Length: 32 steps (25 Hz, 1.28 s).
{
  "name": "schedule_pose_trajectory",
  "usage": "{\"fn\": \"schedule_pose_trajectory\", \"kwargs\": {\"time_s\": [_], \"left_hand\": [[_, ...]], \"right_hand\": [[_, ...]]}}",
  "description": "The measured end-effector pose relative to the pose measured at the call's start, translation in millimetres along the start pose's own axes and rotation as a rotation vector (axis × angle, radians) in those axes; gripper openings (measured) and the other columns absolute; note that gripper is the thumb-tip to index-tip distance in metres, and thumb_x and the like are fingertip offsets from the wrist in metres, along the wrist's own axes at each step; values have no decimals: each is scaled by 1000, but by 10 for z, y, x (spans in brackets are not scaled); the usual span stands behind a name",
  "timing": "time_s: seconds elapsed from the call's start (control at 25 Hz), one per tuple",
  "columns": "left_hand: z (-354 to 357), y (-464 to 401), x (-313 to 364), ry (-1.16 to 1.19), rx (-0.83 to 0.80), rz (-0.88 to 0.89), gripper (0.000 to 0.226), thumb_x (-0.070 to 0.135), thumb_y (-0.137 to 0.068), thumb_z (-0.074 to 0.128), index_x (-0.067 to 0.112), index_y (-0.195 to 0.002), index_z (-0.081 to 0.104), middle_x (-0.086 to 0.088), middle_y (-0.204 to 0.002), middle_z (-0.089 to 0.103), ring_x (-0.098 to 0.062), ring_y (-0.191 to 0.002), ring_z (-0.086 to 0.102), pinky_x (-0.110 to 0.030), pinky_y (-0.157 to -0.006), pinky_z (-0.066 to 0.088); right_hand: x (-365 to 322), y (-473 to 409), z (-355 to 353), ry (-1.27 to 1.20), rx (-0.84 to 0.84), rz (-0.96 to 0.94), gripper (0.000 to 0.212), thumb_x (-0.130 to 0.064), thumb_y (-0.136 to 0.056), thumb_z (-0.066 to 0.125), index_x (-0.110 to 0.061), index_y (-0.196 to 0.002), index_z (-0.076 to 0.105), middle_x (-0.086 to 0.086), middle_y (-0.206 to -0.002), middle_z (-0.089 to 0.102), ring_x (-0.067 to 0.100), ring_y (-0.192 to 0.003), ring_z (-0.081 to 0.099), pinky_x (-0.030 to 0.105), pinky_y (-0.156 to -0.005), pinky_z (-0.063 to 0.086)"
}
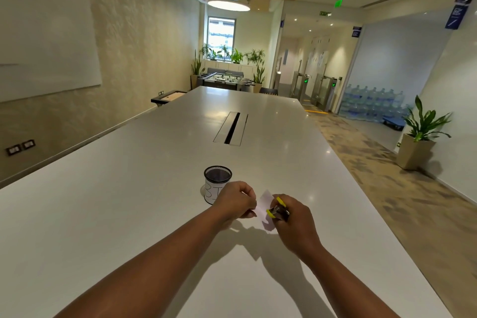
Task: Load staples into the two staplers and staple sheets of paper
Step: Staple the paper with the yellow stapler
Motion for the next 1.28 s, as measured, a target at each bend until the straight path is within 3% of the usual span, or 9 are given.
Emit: {"fn": "schedule_pose_trajectory", "kwargs": {"time_s": [0.24,0.4,0.56,0.68,0.88,0.96,1.08,1.16,1.28], "left_hand": [[15,27,-18,-37,-201,-10,29,-6,-80,59,14,-83,79,-4,-68,68,-13,-62,62,-23,-62,55],[3,70,51,-6,-313,37,42,-11,-79,51,17,-88,81,0,-73,72,-11,-68,60,-21,-65,50],[6,113,88,43,-395,87,55,-15,-83,46,25,-95,81,4,-107,77,-10,-96,64,-25,-81,48],[39,145,93,130,-507,120,49,-12,-88,51,25,-106,78,1,-121,74,-12,-99,67,-25,-78,45],[45,46,112,97,-265,244,14,8,-94,70,17,-101,77,-4,-99,73,-9,-82,62,-21,-75,49],[23,-6,93,88,-167,263,12,10,-95,69,9,-105,75,-3,-98,75,-11,-87,66,-22,-81,52],[-21,-53,47,72,-60,216,19,11,-92,73,4,-110,73,-2,-84,72,-11,-73,62,-26,-76,55],[-33,-64,19,85,-42,165,22,11,-90,76,4,-110,72,-2,-77,68,-11,-64,58,-24,-69,57],[-21,-51,5,101,-123,121,14,6,-89,76,10,-102,76,1,-72,70,-9,-58,60,-22,-62,54]], "right_hand": [[168,-22,-55,-331,93,250,34,9,-84,62,-23,-89,76,-12,-85,75,4,-80,68,22,-72,53],[304,-24,-89,-648,93,462,22,-1,-89,67,-20,-89,77,-7,-79,73,8,-67,63,26,-66,44],[331,-15,-90,-811,31,585,20,-3,-86,67,-20,-87,77,7,-78,64,20,-70,54,31,-60,40],[323,5,-101,-866,-11,639,18,-5,-88,67,-20,-87,77,6,-80,68,17,-68,58,29,-56,41],[301,77,19,-939,-136,690,19,-23,-97,65,-11,-109,71,8,-97,74,17,-71,65,27,-56,48],[291,75,30,-975,-116,666,20,-31,-97,65,-15,-105,73,6,-100,76,19,-80,69,28,-60,51],[249,45,-17,-1017,-95,595,20,-38,-96,65,-21,-96,76,2,-99,78,15,-85,71,30,-69,49],[263,19,-69,-909,-73,557,6,-31,-92,72,-26,-89,73,0,-85,72,14,-80,67,32,-70,44],[296,-30,-86,-694,-34,462,18,-10,-83,76,-18,-73,63,0,-67,55,16,-63,52,33,-60,40]]}}
Point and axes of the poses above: each hand's wrist, its own y-axis away from the middle knuckle, its own z-axis out of the palm, x = y × z, the point moved 5 cm from there along -y, towards the middle knuckle
